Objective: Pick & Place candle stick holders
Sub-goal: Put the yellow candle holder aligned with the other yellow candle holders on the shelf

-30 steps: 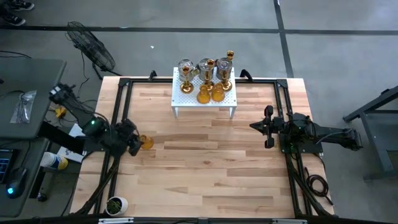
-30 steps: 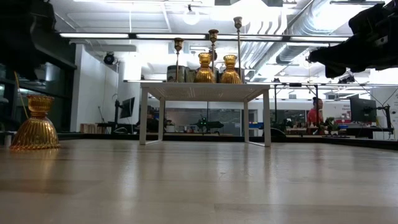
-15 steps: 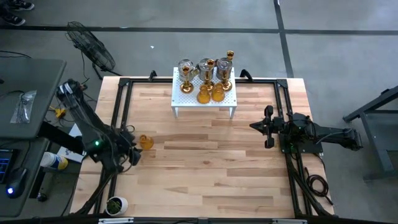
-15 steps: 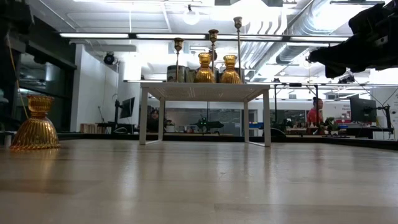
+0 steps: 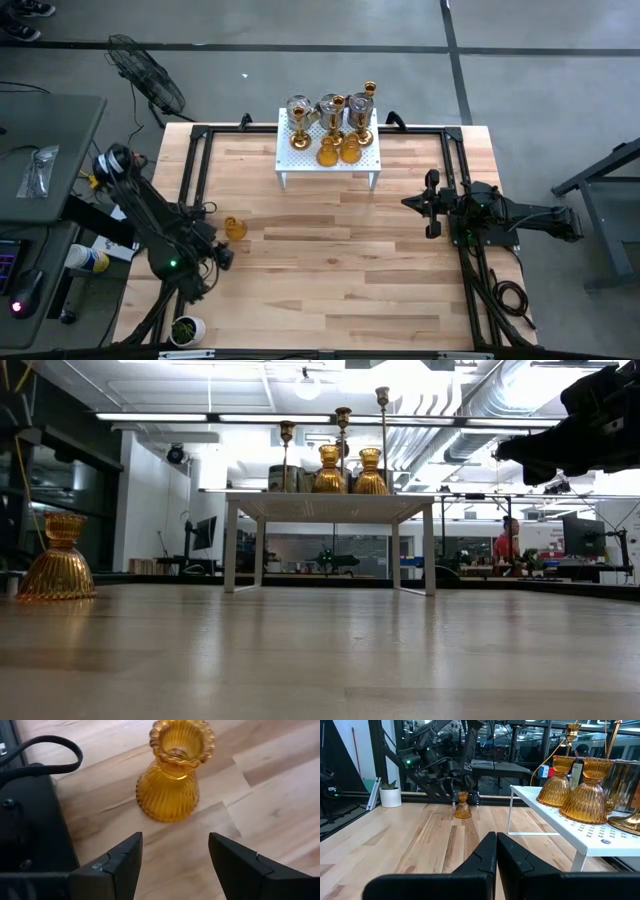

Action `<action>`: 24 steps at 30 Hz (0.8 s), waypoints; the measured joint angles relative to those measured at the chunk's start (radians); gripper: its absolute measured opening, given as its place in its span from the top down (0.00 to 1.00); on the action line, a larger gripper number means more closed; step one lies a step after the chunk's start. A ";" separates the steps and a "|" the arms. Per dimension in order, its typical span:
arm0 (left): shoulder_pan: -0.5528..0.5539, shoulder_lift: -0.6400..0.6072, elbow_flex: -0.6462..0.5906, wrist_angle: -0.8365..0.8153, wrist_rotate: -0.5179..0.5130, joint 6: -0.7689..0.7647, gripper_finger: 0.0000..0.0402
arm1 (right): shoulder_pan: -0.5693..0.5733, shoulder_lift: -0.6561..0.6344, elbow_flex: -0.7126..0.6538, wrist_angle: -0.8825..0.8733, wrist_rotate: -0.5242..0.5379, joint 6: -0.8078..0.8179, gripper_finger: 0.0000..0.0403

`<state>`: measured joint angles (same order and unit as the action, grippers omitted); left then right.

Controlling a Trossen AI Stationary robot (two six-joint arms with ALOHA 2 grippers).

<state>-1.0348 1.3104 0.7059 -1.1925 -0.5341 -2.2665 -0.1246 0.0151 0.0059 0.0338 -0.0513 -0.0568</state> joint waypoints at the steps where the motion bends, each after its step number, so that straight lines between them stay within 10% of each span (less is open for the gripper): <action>1: 0.000 0.015 0.000 0.001 -0.004 -0.018 0.44 | 0.000 0.000 0.000 0.000 0.000 0.000 0.99; 24: 0.000 0.063 -0.068 0.165 -0.214 -0.011 0.44 | 0.000 0.000 0.000 0.000 0.000 0.000 0.99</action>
<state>-1.0344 1.3735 0.6380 -1.0278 -0.7484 -2.2778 -0.1246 0.0151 0.0060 0.0338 -0.0516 -0.0566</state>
